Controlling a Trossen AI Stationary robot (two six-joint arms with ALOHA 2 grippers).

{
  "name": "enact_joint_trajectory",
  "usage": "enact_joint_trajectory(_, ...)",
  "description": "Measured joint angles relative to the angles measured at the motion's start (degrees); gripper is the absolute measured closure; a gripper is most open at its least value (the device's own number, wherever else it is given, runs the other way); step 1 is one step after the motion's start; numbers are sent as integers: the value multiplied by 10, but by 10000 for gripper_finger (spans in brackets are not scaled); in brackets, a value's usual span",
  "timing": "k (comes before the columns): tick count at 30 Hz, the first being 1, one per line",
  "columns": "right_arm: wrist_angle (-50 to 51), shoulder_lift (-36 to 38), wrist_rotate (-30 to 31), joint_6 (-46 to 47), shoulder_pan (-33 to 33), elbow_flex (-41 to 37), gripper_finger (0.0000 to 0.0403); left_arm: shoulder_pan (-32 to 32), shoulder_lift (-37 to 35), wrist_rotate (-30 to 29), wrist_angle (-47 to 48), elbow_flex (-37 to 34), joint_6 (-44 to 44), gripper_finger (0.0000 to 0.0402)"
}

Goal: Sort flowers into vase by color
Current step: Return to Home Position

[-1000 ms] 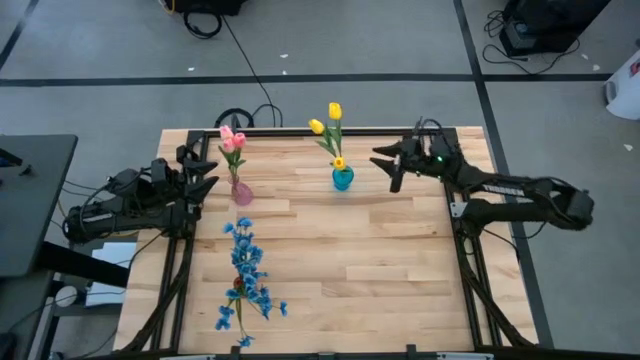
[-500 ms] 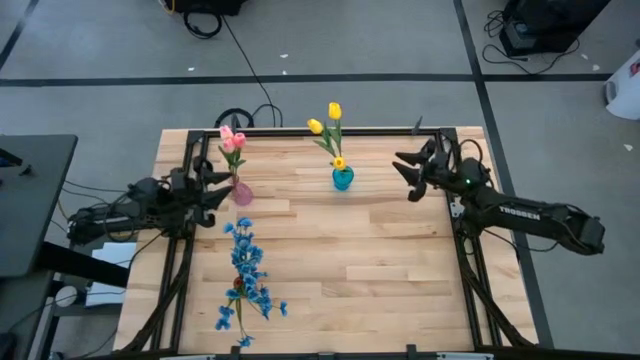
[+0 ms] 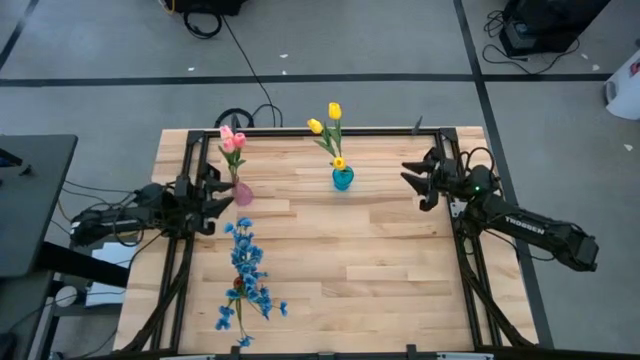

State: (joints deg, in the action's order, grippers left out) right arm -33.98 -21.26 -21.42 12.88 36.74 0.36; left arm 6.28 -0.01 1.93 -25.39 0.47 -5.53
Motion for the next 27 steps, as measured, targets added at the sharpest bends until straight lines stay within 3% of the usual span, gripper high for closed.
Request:
enact_joint_trajectory(6, -3, -1, 15, 37, -2, 0, 238, 0, 0, 3, 35, 0, 7, 220)
enact_joint_trajectory(27, -2, -1, 18, 39, -2, 0, 238, 0, 0, -3, 40, 0, 7, 220)
